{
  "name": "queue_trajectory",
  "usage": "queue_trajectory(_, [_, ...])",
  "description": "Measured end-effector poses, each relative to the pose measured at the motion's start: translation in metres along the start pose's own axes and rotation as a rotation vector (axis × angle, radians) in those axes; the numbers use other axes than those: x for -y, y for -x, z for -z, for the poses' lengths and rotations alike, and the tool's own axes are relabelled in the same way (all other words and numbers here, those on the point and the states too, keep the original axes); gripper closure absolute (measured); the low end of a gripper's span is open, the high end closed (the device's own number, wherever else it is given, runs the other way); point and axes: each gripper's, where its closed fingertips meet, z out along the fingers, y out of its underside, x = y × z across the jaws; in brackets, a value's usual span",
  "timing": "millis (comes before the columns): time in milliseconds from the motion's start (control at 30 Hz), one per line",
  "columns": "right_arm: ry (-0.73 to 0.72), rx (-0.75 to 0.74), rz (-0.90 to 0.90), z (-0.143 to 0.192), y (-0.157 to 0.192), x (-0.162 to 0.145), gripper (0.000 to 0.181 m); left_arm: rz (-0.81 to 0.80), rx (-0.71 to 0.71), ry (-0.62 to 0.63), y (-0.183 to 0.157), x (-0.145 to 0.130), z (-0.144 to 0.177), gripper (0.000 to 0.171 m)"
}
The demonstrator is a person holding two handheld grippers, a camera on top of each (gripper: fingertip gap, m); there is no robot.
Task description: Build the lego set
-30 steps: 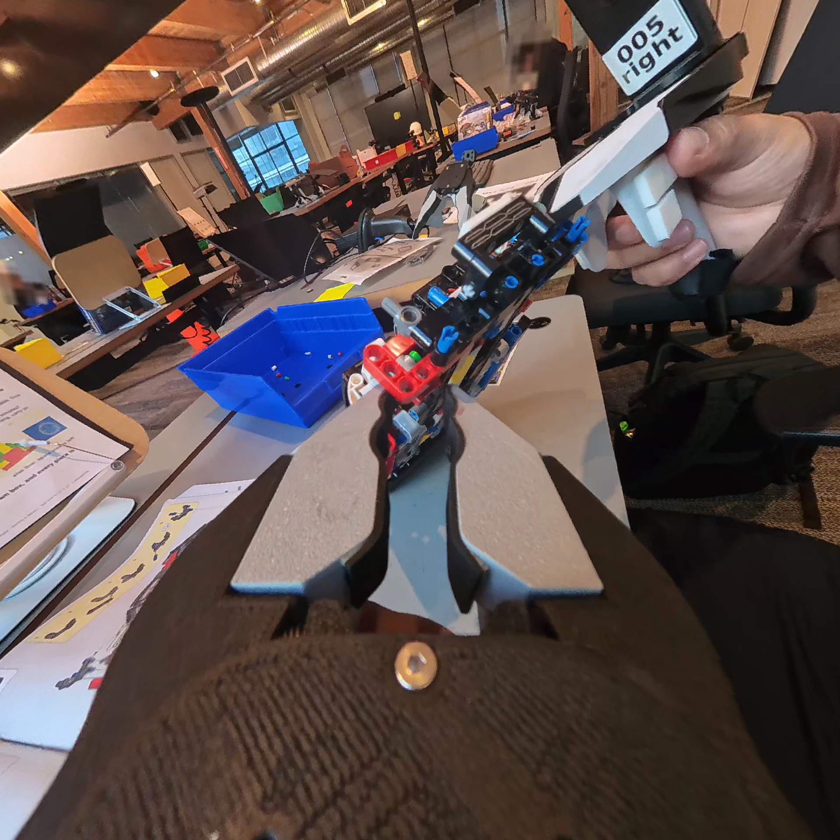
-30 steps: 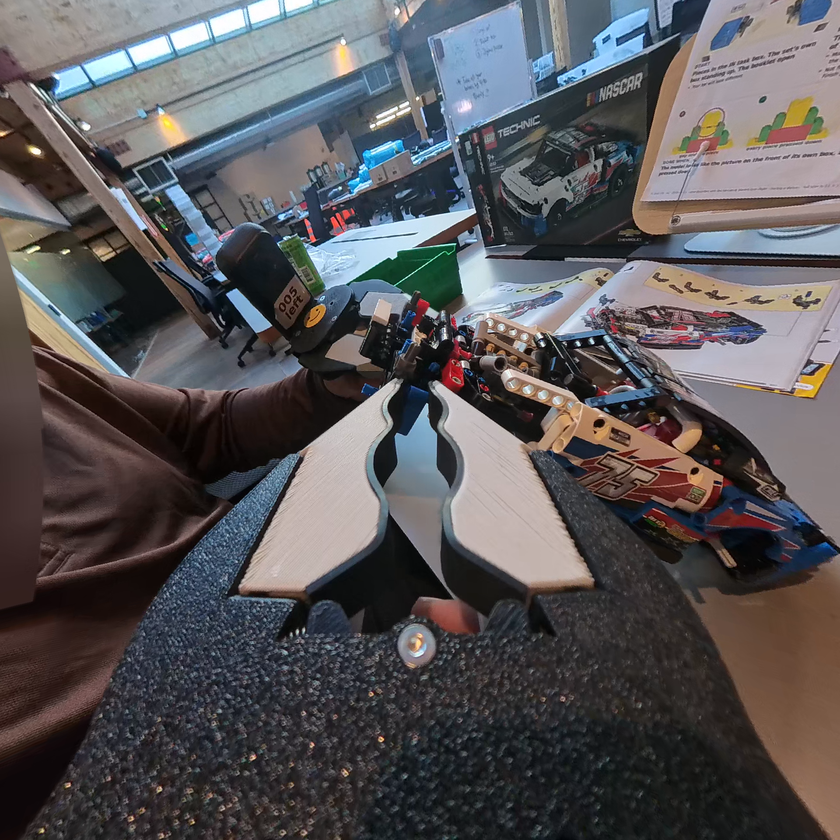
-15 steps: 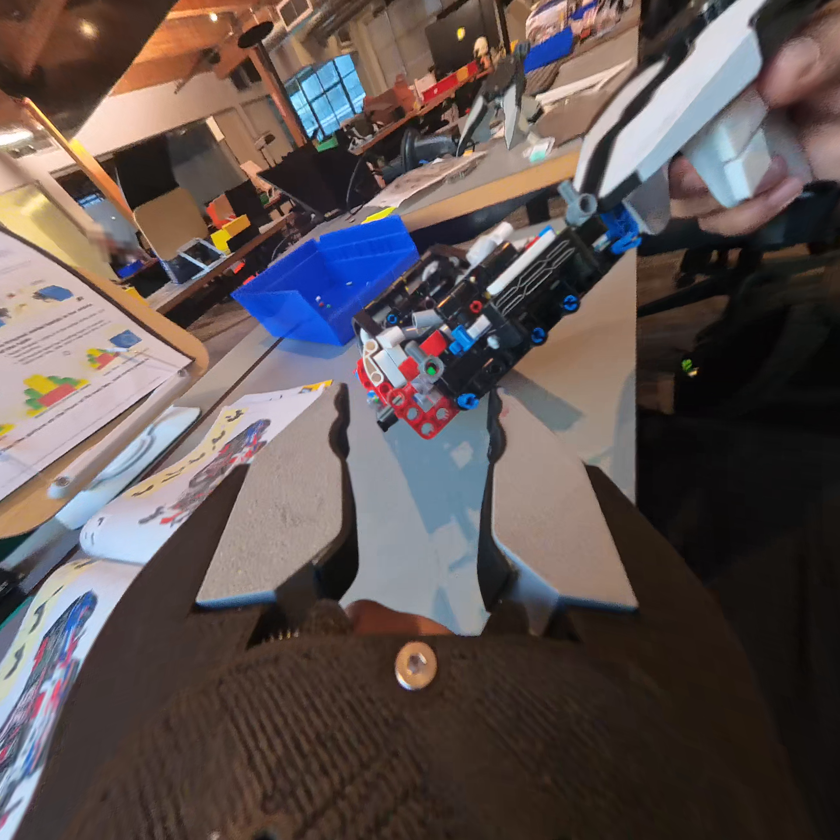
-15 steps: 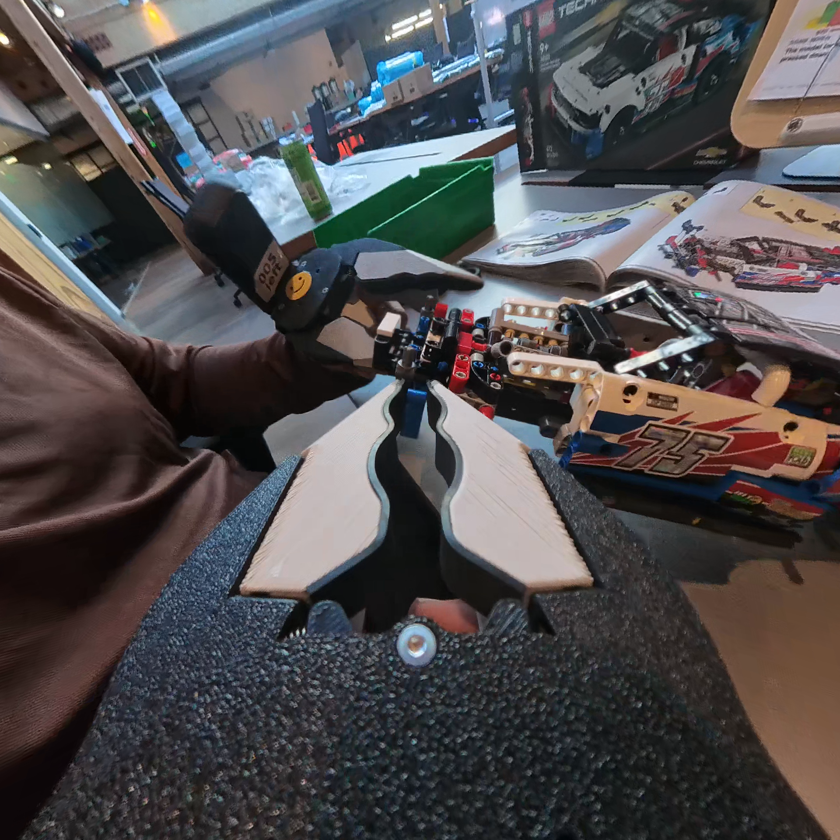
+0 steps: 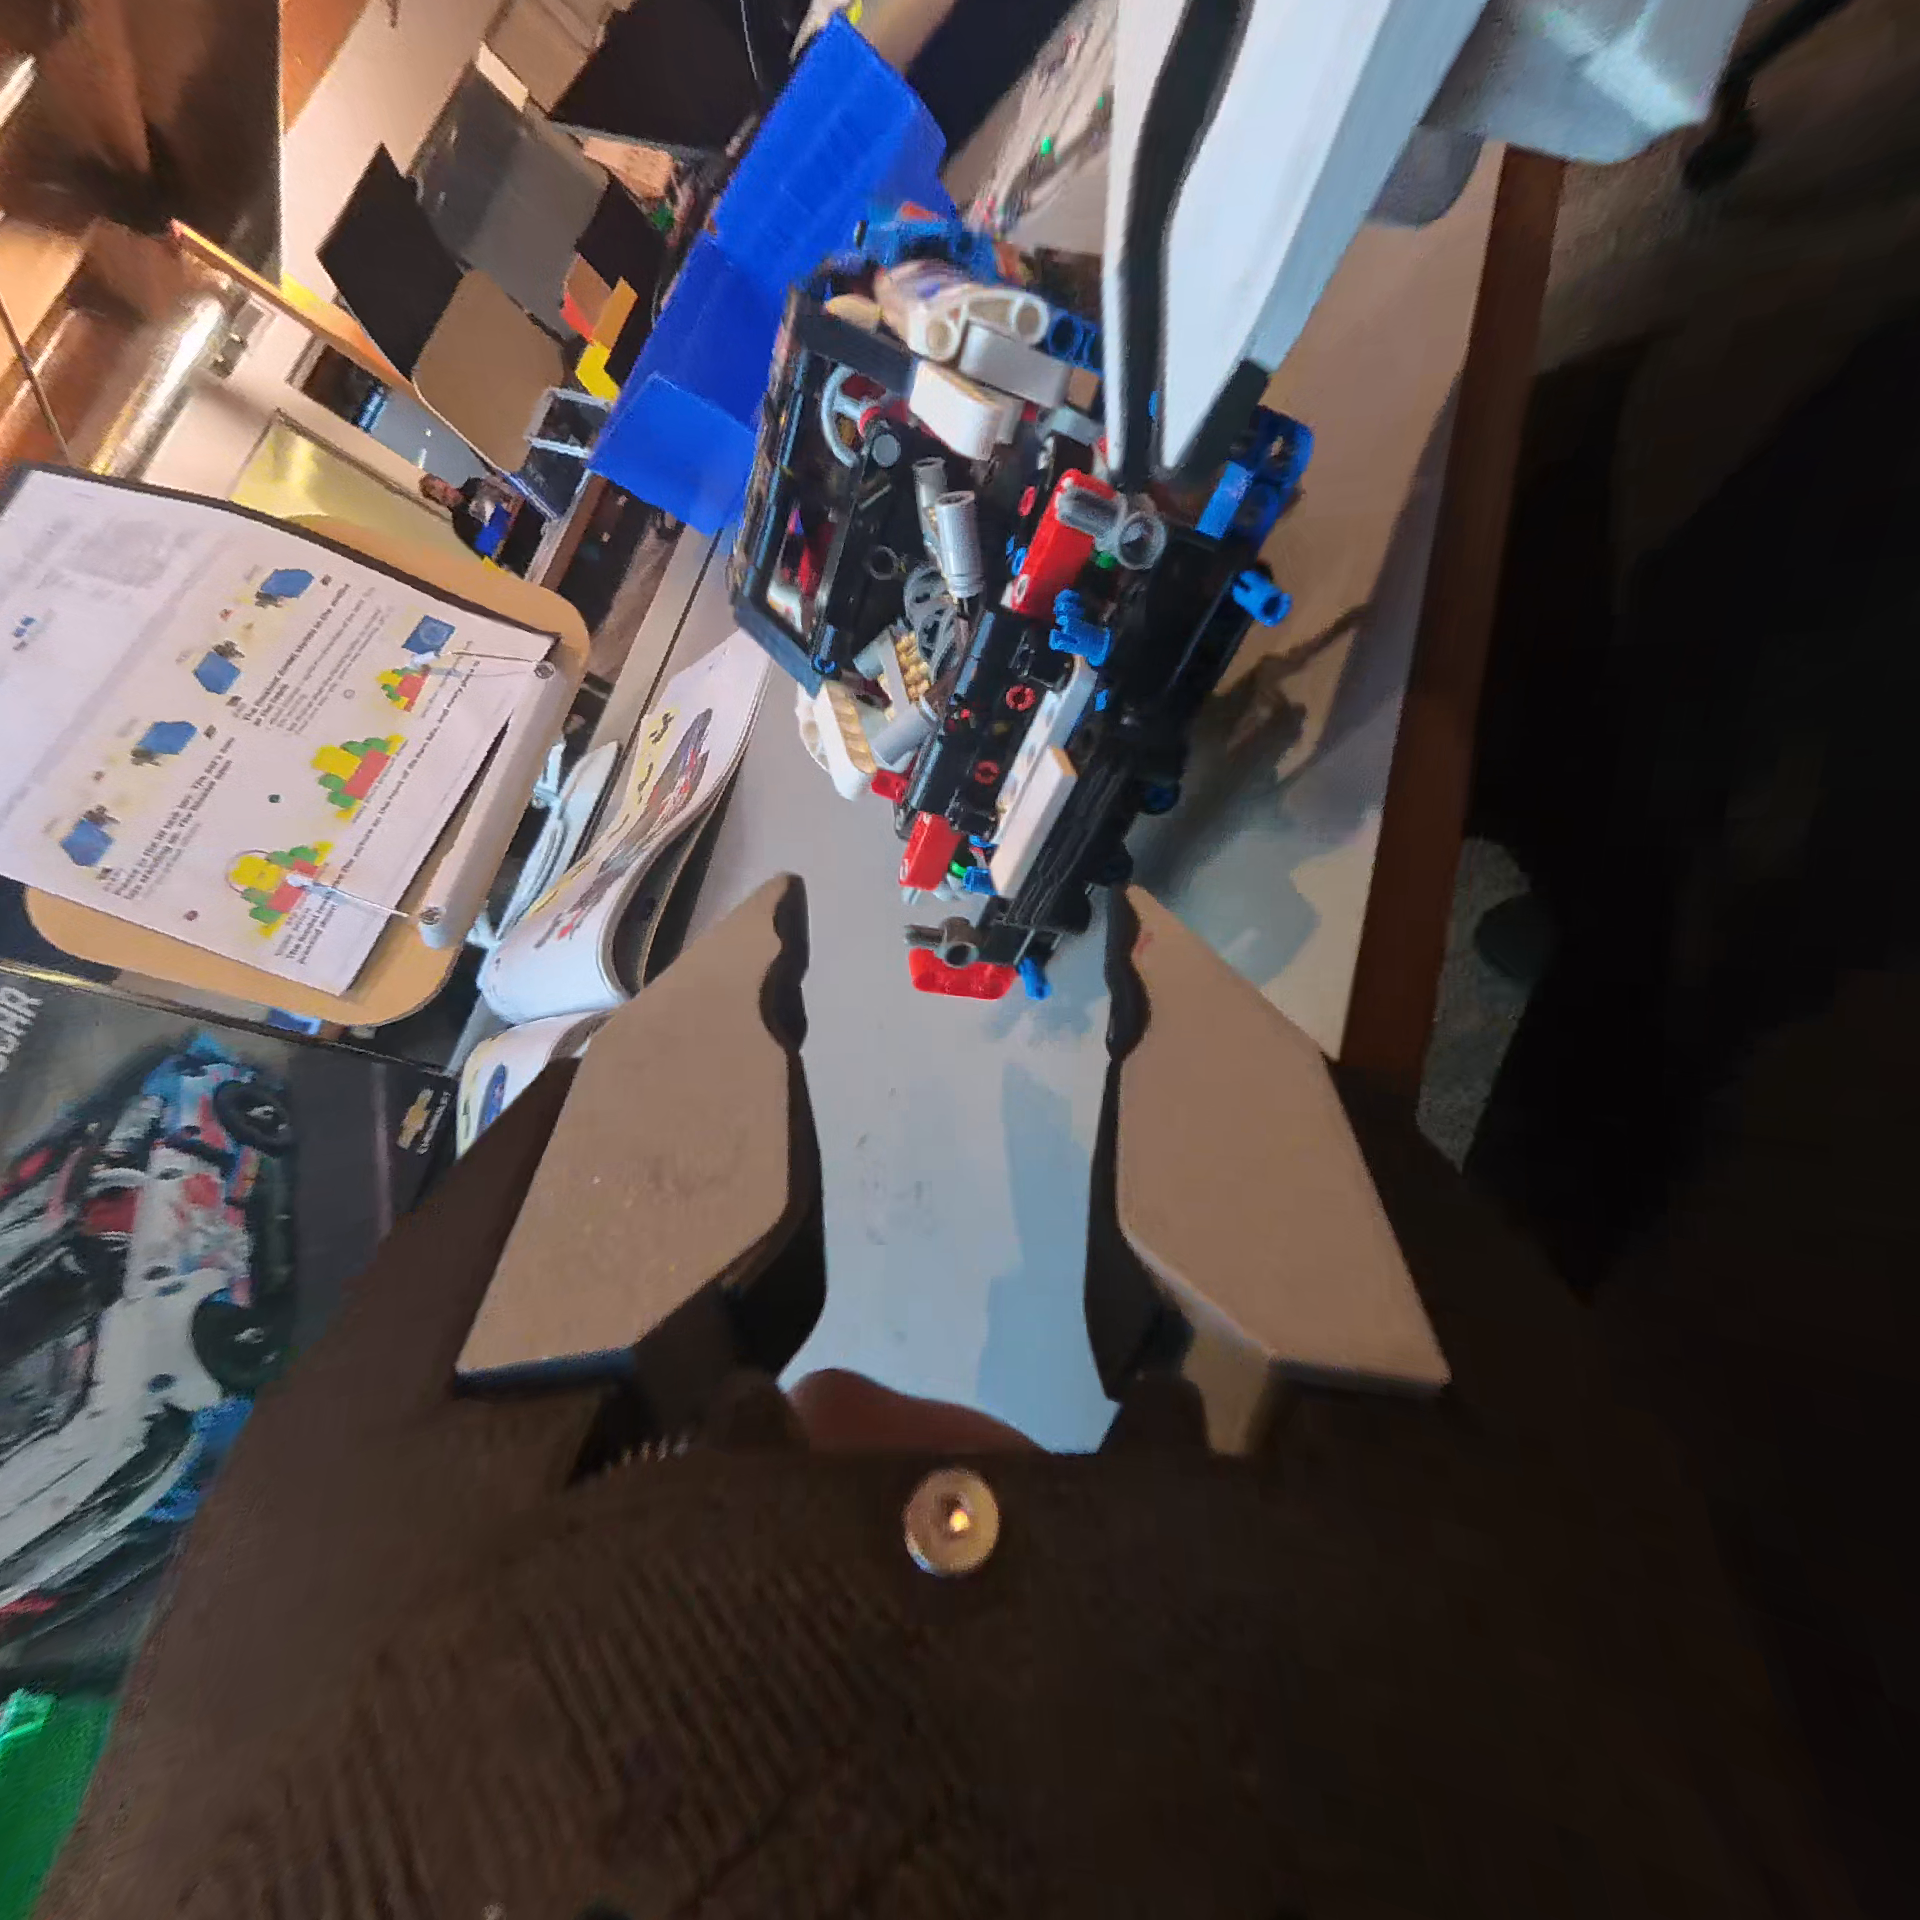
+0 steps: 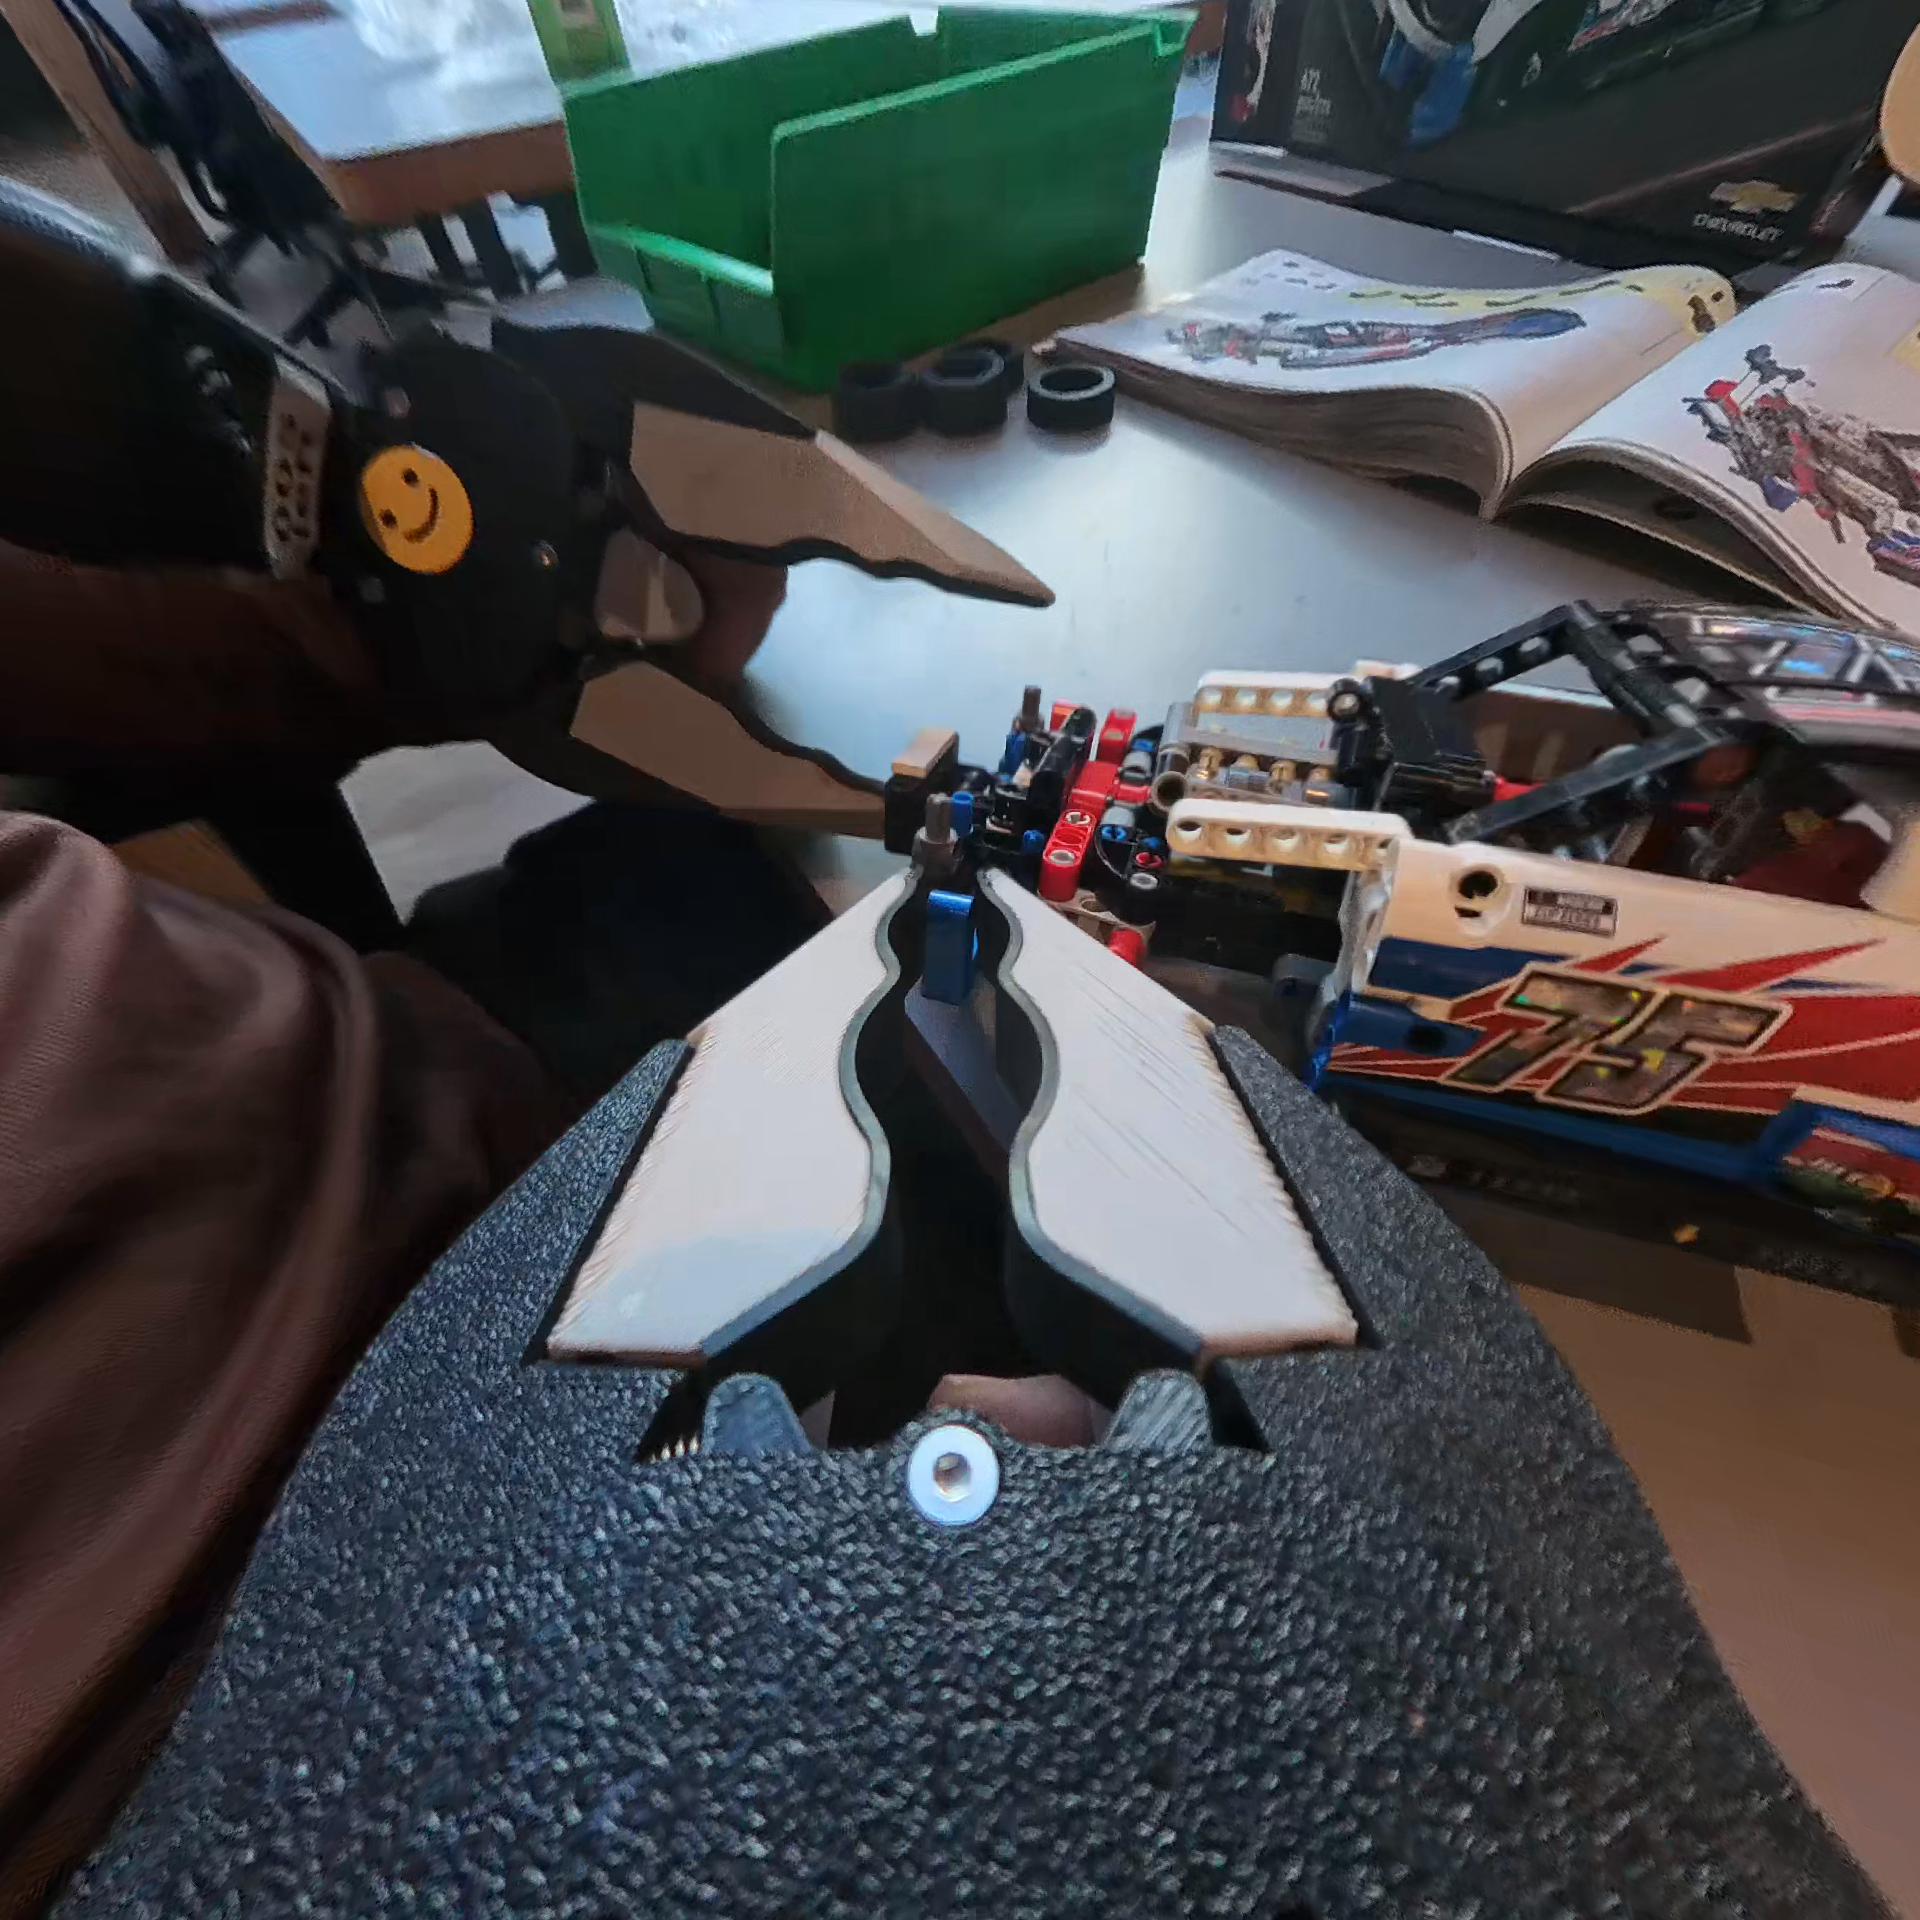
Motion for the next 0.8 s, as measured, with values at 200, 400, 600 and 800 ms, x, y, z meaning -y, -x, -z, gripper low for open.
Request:
queue_trajectory(200, [0.132, -0.057, 0.128, -0.019, 0.003, -0.033, 0.171, 0.013, -0.046, 0.024, 0.000, -0.013, 0.005, 0.107])
queue_trajectory(400, [0.126, -0.041, 0.108, -0.038, -0.002, -0.035, 0.170, -0.002, -0.077, 0.028, 0.002, -0.026, 0.015, 0.110])
queue_trajectory(600, [0.114, 0.007, 0.052, -0.027, 0.002, -0.033, 0.158, 0.198, -0.160, -0.017, 0.008, -0.021, 0.028, 0.151])
queue_trajectory(800, [0.129, 0.001, 0.059, -0.015, 0.000, -0.016, 0.181, 0.294, -0.434, -0.070, -0.007, 0.020, 0.033, 0.171])
